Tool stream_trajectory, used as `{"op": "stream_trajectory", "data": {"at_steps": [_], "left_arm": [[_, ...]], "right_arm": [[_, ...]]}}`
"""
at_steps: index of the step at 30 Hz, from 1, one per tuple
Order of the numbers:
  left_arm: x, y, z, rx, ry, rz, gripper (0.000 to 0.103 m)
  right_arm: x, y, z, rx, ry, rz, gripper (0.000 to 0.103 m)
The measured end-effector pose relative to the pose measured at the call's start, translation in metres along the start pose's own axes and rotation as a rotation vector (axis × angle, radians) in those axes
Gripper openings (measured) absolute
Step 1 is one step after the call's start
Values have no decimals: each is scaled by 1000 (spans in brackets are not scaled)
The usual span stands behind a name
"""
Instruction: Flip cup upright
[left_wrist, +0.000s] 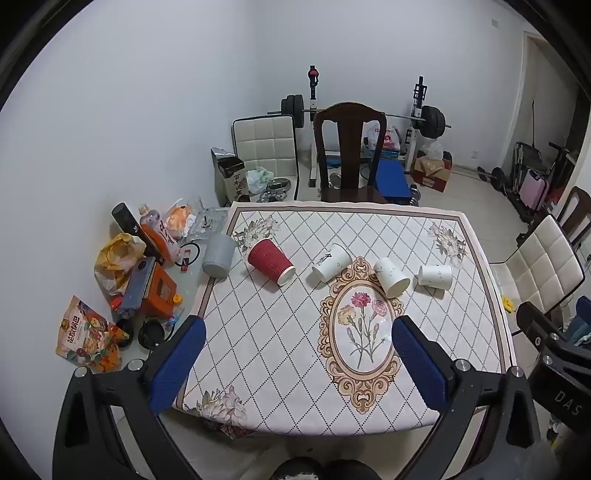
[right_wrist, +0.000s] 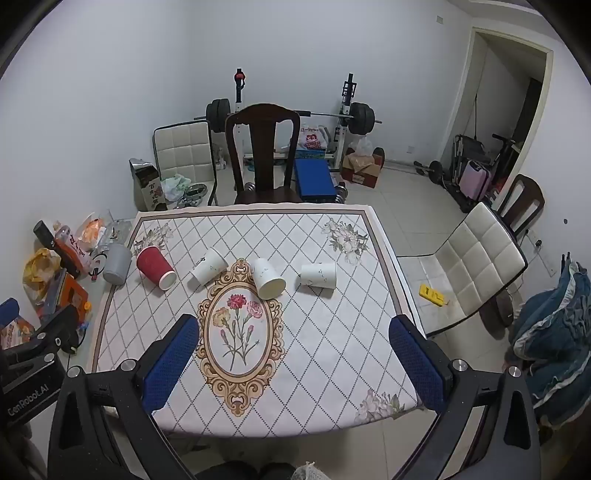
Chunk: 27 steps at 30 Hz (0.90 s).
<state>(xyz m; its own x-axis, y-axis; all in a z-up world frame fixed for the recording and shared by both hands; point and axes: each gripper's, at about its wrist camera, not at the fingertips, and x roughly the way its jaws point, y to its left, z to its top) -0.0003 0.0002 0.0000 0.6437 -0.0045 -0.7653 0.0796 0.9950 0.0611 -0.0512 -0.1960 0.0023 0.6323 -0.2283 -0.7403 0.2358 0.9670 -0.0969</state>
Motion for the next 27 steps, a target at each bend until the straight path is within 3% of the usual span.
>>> {"op": "stream_trajectory", "data": {"at_steps": [27], "left_arm": [[6,-2,5,-3,17,-9,103]], "right_arm": [[1,-2,1,-3,-8,-13,103]]}}
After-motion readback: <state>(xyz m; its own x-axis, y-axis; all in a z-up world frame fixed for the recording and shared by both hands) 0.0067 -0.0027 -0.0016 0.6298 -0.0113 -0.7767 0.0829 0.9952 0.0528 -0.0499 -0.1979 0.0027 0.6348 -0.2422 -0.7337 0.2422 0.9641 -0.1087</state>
